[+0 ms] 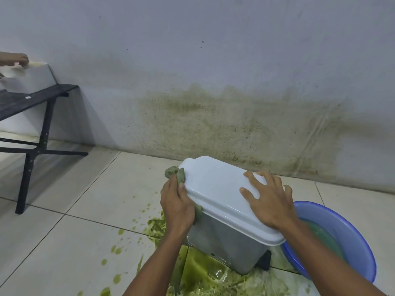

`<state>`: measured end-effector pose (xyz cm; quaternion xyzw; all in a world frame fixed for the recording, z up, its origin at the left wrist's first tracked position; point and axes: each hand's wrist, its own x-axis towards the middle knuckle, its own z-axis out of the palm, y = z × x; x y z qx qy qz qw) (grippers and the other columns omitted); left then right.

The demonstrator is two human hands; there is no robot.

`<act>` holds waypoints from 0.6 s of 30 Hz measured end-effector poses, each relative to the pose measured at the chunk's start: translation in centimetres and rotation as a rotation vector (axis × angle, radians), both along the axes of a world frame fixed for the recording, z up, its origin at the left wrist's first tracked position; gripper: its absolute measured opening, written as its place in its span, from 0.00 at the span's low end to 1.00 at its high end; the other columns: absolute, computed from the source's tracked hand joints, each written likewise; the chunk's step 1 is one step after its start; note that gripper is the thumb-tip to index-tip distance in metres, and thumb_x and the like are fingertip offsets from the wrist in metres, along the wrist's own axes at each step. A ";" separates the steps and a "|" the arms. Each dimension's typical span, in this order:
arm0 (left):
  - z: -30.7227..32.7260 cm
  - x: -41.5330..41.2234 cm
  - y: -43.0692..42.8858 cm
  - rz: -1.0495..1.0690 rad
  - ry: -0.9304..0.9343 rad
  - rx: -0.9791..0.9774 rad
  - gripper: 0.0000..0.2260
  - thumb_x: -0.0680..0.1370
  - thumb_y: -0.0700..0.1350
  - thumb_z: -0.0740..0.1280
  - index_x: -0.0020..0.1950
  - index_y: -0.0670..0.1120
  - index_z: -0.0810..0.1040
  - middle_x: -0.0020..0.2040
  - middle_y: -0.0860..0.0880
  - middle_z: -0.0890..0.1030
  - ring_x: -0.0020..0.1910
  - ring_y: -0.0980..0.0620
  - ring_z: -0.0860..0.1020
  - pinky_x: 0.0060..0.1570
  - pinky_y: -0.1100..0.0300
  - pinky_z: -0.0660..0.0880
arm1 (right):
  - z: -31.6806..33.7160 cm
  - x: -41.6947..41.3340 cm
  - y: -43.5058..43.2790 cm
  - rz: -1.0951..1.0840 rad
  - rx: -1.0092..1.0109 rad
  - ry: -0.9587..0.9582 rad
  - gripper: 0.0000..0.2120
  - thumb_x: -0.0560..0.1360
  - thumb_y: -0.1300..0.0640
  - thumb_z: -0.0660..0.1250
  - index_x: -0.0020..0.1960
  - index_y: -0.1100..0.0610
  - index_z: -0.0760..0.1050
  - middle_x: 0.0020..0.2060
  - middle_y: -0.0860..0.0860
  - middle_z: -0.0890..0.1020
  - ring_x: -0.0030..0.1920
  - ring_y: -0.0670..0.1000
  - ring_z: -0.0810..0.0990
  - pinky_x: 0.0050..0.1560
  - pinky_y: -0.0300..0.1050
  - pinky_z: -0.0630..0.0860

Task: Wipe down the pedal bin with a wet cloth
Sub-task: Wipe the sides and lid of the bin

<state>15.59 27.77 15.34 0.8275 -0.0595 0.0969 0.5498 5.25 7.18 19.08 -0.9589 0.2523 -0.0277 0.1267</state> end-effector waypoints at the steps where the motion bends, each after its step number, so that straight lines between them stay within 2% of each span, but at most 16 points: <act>1: 0.3 0.3 0.1 -0.014 0.024 0.002 0.16 0.85 0.44 0.56 0.70 0.45 0.75 0.63 0.50 0.75 0.62 0.53 0.72 0.64 0.58 0.66 | -0.1 0.1 0.0 -0.003 -0.007 0.008 0.27 0.80 0.33 0.46 0.77 0.35 0.53 0.77 0.45 0.57 0.76 0.50 0.52 0.76 0.60 0.50; 3: 1.0 1.2 0.2 -0.049 0.056 0.002 0.16 0.85 0.44 0.57 0.72 0.43 0.74 0.63 0.53 0.71 0.60 0.57 0.69 0.61 0.65 0.62 | -0.1 0.3 0.1 -0.011 -0.011 0.020 0.27 0.80 0.33 0.45 0.77 0.35 0.52 0.77 0.46 0.56 0.77 0.51 0.51 0.75 0.61 0.49; 5: 1.4 1.7 0.3 -0.072 0.060 0.023 0.16 0.85 0.43 0.57 0.70 0.41 0.75 0.62 0.53 0.70 0.59 0.56 0.70 0.60 0.67 0.61 | 0.0 0.4 0.1 -0.018 -0.017 0.030 0.27 0.80 0.33 0.45 0.78 0.35 0.51 0.78 0.46 0.55 0.77 0.51 0.51 0.75 0.61 0.49; 9: 1.8 3.3 1.4 -0.137 0.062 0.084 0.12 0.84 0.41 0.58 0.59 0.39 0.80 0.59 0.50 0.73 0.57 0.51 0.73 0.59 0.61 0.67 | 0.1 0.5 0.1 -0.015 -0.033 0.062 0.27 0.80 0.33 0.44 0.78 0.36 0.50 0.79 0.46 0.54 0.78 0.52 0.50 0.74 0.62 0.49; 12: 1.9 4.3 2.0 -0.172 0.069 0.110 0.13 0.84 0.40 0.58 0.60 0.39 0.81 0.59 0.49 0.74 0.55 0.51 0.73 0.60 0.60 0.68 | 0.2 0.7 0.3 -0.014 -0.035 0.083 0.27 0.80 0.33 0.44 0.78 0.35 0.49 0.80 0.46 0.52 0.78 0.53 0.50 0.74 0.63 0.48; 14: 1.2 2.9 1.4 -0.102 0.045 0.062 0.13 0.84 0.40 0.58 0.60 0.39 0.80 0.59 0.50 0.73 0.56 0.51 0.72 0.62 0.56 0.70 | 0.3 0.6 0.6 -0.028 -0.031 0.078 0.27 0.80 0.33 0.44 0.78 0.35 0.49 0.80 0.46 0.52 0.78 0.54 0.50 0.75 0.64 0.48; 16: -0.3 0.5 -0.1 0.029 0.017 -0.010 0.13 0.84 0.40 0.58 0.63 0.39 0.78 0.62 0.48 0.73 0.61 0.48 0.72 0.65 0.50 0.70 | 0.4 0.5 0.8 -0.041 -0.035 0.070 0.27 0.80 0.34 0.44 0.78 0.35 0.49 0.80 0.47 0.52 0.78 0.55 0.51 0.76 0.64 0.48; 18: -1.6 -2.0 -1.9 0.126 0.003 -0.097 0.16 0.83 0.42 0.57 0.67 0.39 0.76 0.67 0.46 0.72 0.66 0.46 0.70 0.67 0.49 0.70 | 0.5 0.4 1.1 -0.060 -0.034 0.079 0.27 0.81 0.34 0.44 0.78 0.35 0.49 0.80 0.48 0.52 0.78 0.55 0.51 0.75 0.64 0.48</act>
